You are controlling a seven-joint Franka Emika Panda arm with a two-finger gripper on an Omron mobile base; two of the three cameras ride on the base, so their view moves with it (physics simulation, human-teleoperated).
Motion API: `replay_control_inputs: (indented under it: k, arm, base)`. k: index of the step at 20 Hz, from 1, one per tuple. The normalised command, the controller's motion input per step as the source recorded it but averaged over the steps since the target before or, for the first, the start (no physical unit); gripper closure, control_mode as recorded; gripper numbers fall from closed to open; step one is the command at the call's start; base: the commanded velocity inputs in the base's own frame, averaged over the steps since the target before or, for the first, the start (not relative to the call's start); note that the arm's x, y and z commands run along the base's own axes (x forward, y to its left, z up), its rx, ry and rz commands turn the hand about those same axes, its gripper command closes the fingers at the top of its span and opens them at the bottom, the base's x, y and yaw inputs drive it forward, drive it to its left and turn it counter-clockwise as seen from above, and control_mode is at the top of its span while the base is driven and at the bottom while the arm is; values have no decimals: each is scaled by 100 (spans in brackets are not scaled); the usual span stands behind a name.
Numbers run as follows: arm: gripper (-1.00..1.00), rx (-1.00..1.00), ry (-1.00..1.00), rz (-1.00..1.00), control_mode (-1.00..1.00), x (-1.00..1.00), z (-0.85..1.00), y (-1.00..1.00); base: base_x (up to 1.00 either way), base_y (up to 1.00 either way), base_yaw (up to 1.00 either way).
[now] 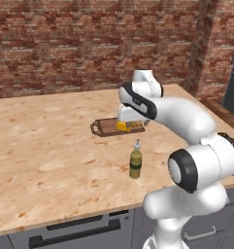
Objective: Retrieve the reheated potato from the microwave, then place the potato, cheese, and condiment on the cutting board.
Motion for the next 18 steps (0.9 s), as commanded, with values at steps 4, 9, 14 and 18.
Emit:
replay_control_inputs:
  k: [4,9,14,18]
  arm:
    - [-100,0,-6,-4,-100,-38,0,1]
    - [-100,0,0,-7,-100,-29,1,2]
    - [-100,0,0,-4,-100,-34,2,4]
    - [-100,0,0,0,-100,-36,1,12]
  base:
    - [0,0,0]
    - [0,0,0]
    - [0,0,0]
    - [0,0,0]
